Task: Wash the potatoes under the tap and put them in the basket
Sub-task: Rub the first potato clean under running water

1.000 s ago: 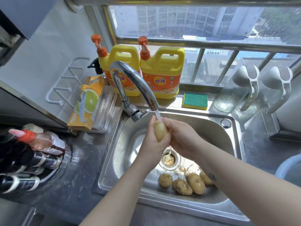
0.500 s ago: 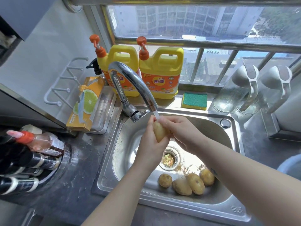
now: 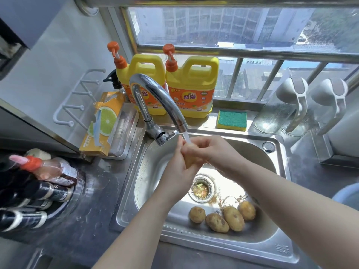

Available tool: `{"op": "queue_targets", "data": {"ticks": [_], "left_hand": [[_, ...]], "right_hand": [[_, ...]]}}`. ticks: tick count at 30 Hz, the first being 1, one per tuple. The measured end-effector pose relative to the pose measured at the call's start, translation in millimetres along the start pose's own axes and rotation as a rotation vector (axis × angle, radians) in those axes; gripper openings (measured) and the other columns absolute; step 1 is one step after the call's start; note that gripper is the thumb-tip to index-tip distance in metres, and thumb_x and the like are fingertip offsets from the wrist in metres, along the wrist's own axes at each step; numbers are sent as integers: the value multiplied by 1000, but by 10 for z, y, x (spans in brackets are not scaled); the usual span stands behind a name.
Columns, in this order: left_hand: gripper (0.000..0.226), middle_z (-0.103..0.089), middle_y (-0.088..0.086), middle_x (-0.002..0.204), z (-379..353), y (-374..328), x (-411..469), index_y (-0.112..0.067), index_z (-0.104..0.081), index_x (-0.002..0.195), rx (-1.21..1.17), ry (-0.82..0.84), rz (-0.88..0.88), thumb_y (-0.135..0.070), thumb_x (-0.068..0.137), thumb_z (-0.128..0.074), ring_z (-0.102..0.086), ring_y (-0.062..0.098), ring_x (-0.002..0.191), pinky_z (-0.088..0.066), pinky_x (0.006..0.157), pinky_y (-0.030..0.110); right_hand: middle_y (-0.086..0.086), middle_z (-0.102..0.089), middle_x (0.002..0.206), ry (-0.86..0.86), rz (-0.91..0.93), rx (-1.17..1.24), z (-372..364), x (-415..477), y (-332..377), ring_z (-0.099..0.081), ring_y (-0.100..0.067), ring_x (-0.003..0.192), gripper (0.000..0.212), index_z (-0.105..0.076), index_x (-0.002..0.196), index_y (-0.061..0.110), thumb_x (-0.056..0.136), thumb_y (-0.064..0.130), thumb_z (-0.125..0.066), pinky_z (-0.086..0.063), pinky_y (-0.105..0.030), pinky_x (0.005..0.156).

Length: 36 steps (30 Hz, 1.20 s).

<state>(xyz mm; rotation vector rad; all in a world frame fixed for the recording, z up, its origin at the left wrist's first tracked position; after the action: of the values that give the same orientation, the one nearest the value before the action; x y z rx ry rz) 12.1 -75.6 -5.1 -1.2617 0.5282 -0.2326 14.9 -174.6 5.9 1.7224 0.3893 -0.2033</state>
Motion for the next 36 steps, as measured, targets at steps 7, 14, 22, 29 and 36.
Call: {"op": "queue_targets", "data": {"ticks": [7,14,22,29,36], "left_hand": [[70,-45,-5,149,141,163,30,-59,-39,142,-142,-55,49,-51,81,-73,-55,17,130,-47,109,44],[21,-65,8,125,65,201,-34,-25,-61,118,-710,-176,178,-24,105,-45,-67,18,102,-57,74,30],[34,-67,12,86,85,268,-15,-12,-63,112,-693,-267,328,-32,109,-36,-64,17,62,-50,51,26],[19,-61,10,103,58,202,-68,-21,-54,113,-479,-215,240,-35,105,-45,-58,17,65,-40,57,28],[21,-64,10,101,109,209,-80,-19,-56,113,-479,-250,242,-28,108,-38,-55,19,72,-42,57,29]], "right_hand": [[-15,-76,107,30,-167,276,106,35,-141,-73,-21,92,30,-68,124,1,98,15,-59,-60,-30,83],[-11,-74,121,-56,-67,21,95,23,-104,-66,-18,104,27,-74,121,19,95,23,-68,-51,-35,97],[6,-72,118,-67,119,-503,-58,-71,50,-65,0,105,52,-63,130,33,83,29,-83,-50,-16,93],[-10,-78,99,-153,36,-169,15,-24,-1,-67,-11,87,25,-79,105,13,99,31,-63,-53,-23,82],[-4,-78,104,-135,57,-218,-25,-83,-33,-73,-21,101,15,-77,103,21,92,31,-73,-57,-38,97]]}}
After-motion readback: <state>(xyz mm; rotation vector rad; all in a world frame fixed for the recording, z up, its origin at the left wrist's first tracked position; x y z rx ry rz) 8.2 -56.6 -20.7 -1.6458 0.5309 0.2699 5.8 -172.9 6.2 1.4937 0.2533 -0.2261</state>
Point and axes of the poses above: each hand's wrist, its own x-axis towards the middle knuckle, its own z-axis out of the back of the hand, y = z × x, the point moved 9 cm from there along x, towards the middle knuckle
